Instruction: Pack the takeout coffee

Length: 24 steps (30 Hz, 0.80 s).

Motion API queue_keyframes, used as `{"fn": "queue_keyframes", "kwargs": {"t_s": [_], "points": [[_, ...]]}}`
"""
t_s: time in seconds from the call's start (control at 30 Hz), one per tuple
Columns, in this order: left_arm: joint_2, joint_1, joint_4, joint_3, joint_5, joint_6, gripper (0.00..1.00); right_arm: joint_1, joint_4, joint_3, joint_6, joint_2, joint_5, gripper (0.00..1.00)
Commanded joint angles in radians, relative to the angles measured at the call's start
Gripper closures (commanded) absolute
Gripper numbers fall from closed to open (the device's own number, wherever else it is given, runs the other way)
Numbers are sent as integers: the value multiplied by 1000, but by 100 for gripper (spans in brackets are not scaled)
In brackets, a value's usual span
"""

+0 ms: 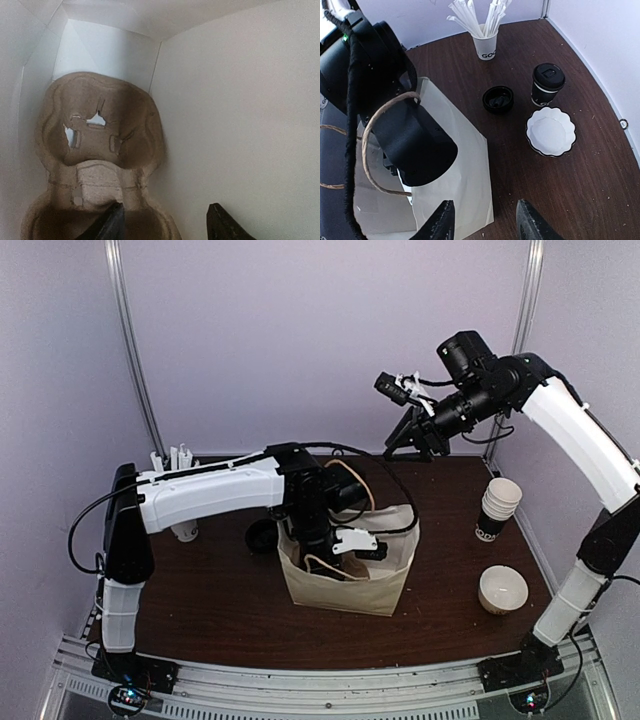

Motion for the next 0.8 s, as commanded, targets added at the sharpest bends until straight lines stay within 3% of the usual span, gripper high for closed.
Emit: {"fn": "queue_keyframes", "kwargs": {"t_s": [0.0,0.23,0.5,0.77], "points": [[9,-5,-3,-2,-27,0,42,6,-91,6,-110,-12,-114,54],[20,1,-15,21,-34,-12,43,77,-185,-66,-255,-77,-187,61],[40,2,-36,58,-20,-13,44,111,-53,-98,-137,-48,-161,62],[37,3,-44,55,-23,-14,44,139,-72,-76,-146,-20,-200,63]]}}
